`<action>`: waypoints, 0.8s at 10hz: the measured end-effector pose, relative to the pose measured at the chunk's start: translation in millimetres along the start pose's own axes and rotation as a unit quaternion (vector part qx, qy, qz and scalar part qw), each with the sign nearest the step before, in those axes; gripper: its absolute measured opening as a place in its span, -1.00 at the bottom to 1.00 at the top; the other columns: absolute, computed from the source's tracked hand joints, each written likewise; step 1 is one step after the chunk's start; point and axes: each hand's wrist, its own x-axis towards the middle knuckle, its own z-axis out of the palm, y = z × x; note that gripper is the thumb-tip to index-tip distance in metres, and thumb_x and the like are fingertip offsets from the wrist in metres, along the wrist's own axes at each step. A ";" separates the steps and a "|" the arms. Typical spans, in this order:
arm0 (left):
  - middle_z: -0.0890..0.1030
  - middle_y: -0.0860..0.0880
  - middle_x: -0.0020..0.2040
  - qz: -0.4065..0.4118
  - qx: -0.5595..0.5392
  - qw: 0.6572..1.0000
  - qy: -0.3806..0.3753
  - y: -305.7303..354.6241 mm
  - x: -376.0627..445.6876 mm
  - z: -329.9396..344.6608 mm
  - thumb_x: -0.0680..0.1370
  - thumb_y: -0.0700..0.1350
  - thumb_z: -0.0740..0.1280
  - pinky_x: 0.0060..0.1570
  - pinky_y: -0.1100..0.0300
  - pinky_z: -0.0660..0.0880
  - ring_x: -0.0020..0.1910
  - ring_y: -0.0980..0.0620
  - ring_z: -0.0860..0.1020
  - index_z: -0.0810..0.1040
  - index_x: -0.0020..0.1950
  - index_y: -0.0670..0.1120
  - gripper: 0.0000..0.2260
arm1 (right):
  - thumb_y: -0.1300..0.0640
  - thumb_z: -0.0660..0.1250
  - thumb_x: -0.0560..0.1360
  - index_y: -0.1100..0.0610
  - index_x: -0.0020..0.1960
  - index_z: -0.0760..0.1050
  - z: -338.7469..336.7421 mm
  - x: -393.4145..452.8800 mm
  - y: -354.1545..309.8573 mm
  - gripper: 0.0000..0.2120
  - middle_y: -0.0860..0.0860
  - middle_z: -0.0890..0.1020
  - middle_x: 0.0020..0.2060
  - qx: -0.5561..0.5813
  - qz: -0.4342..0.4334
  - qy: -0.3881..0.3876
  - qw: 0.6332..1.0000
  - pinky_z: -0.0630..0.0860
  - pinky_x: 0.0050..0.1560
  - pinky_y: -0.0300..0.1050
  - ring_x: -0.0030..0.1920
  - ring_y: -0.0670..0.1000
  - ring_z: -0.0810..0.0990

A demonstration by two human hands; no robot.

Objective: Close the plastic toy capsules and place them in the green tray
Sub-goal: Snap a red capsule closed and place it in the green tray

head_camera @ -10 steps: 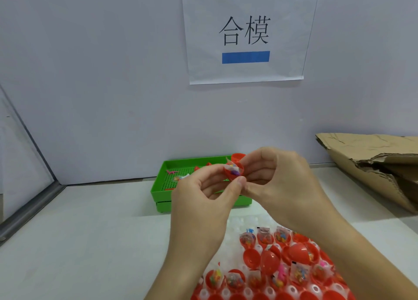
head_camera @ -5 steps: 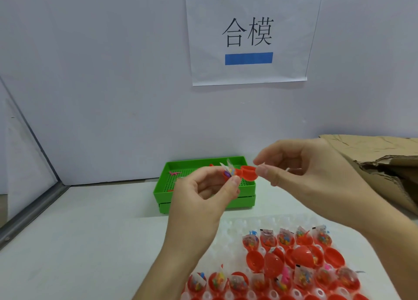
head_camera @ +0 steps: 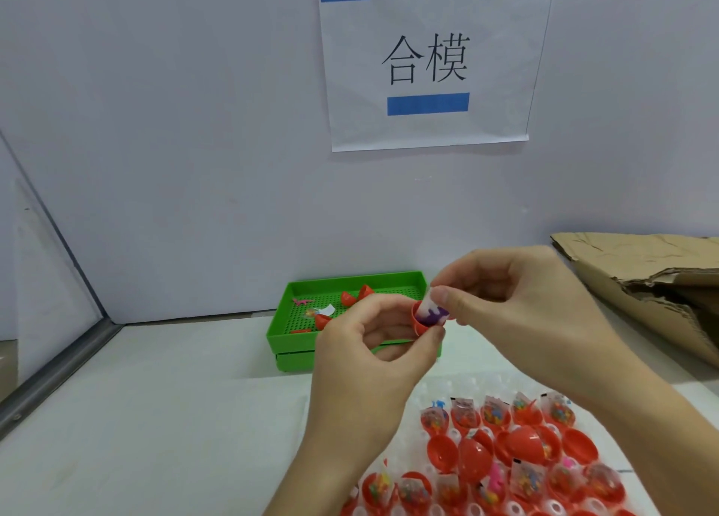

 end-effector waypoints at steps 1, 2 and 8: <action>0.72 0.05 -0.18 0.004 0.001 1.000 0.002 -0.2 0.3 -0.3 0.43 -0.23 0.53 -0.15 0.40 0.56 -0.14 0.11 0.69 0.68 -0.08 -0.04 -0.86 | 0.21 0.49 0.44 0.03 -0.25 0.69 1.2 0.3 0.7 -0.87 -0.10 0.71 -0.36 0.006 0.005 0.002 1.000 0.53 -0.26 -0.37 -0.33 -0.17 0.66; 0.71 0.07 -0.18 0.003 0.005 1.000 0.005 0.6 0.0 0.4 0.43 -0.21 0.53 -0.16 0.41 0.56 -0.14 0.14 0.68 0.66 -0.04 -0.02 -0.83 | 0.17 0.50 0.43 0.02 -0.23 0.69 1.9 -0.8 -0.6 -0.91 -0.10 0.71 -0.34 0.020 -0.004 -0.013 1.000 0.58 -0.21 -0.32 -0.29 -0.14 0.68; 0.72 0.02 -0.11 0.022 -0.028 0.998 -0.053 0.9 -1.2 0.3 0.51 -0.25 0.45 -0.07 0.34 0.57 -0.05 0.11 0.69 0.53 0.05 0.09 -0.73 | 0.03 0.46 0.43 -0.06 -0.21 0.70 -12.2 -0.9 -4.5 -0.93 -0.03 0.59 -0.41 -0.065 -0.031 -0.055 0.996 0.54 -0.24 -0.08 -0.34 -0.03 0.57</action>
